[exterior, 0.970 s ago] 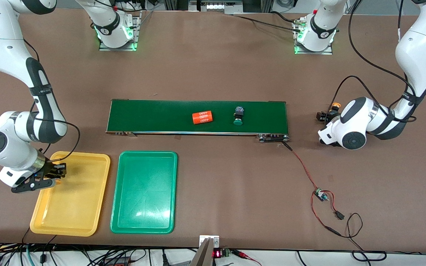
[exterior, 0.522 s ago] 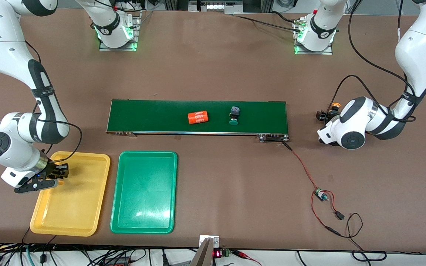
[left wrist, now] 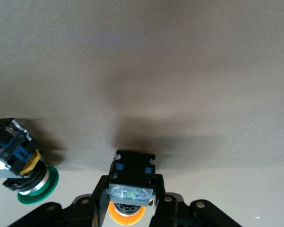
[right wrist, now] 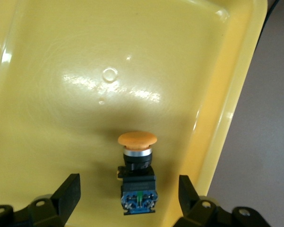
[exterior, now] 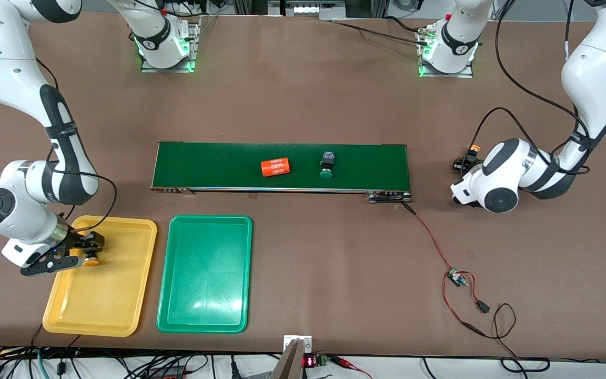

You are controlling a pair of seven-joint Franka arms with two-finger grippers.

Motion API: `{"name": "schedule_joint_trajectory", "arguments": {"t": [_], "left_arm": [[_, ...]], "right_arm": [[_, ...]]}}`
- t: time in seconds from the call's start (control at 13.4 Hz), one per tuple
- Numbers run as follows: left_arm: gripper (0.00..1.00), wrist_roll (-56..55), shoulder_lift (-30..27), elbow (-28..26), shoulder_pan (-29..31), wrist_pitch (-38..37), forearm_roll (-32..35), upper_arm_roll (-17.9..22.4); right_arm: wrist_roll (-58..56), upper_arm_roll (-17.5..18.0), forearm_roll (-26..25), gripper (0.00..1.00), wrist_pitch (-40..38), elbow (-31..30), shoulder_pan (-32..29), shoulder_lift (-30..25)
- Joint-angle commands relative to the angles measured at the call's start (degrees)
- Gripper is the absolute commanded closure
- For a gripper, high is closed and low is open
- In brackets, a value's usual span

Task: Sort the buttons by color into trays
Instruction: 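Lower the yellow button into the yellow tray and open the right gripper, then raise the right gripper toward the belt while the left places yellow button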

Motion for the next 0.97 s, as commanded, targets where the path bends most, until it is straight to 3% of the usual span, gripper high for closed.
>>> {"name": "schedule_joint_trajectory", "arguments": {"t": [0.0,0.15,0.22,0.37,0.67,0.9], "left_arm": [[0.72,0.5,-0.8,3.5,-0.3,-4.7,-0.1,-3.9],[0.72,-2.2,-0.8,5.1,-0.5,-5.2,-2.8,-7.0],[0.72,-4.6,-0.8,6.9,-0.7,-5.5,-6.1,-9.2],[0.72,-11.7,-0.8,10.9,-6.1,-5.5,-11.7,-10.3],[0.72,-19.5,0.5,21.9,-22.9,-6.2,-14.5,-6.9],[0.7,-19.3,1.9,22.7,-28.6,-2.0,-15.9,-2.2]], "right_arm": [[2.7,1.5,2.8,0.05,-7.3,0.0,0.7,-4.0],[5.3,2.1,3.6,0.05,-13.6,0.0,0.9,-7.0],[5.9,2.4,5.0,0.0,-16.5,0.0,1.3,-8.7],[6.9,3.1,9.8,0.0,-21.5,0.0,1.9,-11.7],[15.3,3.1,12.7,0.0,-30.0,-0.1,4.5,-17.3],[18.5,3.1,14.7,0.0,-34.6,-0.4,6.5,-20.8]]}}
